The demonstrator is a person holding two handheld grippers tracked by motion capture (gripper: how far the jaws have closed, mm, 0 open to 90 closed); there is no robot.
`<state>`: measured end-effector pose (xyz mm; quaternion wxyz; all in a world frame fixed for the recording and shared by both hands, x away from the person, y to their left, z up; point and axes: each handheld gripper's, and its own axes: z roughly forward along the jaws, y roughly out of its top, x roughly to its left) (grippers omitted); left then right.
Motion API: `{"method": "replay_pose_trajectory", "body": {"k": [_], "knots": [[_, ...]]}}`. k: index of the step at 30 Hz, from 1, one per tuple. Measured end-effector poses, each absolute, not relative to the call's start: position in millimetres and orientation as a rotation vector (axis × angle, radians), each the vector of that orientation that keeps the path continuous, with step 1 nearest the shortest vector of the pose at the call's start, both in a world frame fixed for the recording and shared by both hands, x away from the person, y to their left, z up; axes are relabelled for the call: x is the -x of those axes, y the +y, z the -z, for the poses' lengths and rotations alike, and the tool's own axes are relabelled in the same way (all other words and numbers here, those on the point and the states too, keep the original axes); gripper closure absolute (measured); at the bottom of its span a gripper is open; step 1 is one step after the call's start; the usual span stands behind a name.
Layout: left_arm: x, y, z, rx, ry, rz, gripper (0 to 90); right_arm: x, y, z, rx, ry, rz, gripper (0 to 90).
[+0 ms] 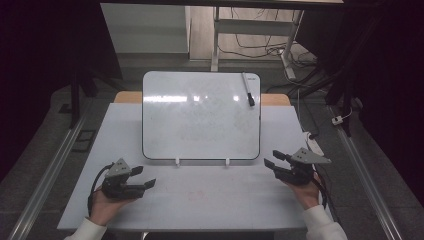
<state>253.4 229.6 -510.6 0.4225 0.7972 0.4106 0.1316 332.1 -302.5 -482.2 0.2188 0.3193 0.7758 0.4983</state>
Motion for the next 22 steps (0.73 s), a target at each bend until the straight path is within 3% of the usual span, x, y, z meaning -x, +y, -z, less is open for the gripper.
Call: {"method": "replay_pose_trajectory", "body": {"k": [7,22], "knots": [[-253.3,228.5,511.7,-2.002,1.025,-0.324,28.0,-332.3,-310.5,501.1,-0.906,2.176,-1.303,48.1],[-253.3,227.1,512.7,-2.012,1.02,-0.323,26.8,-331.2,-308.0,498.4,-0.867,2.167,-1.302,47.6]]}}
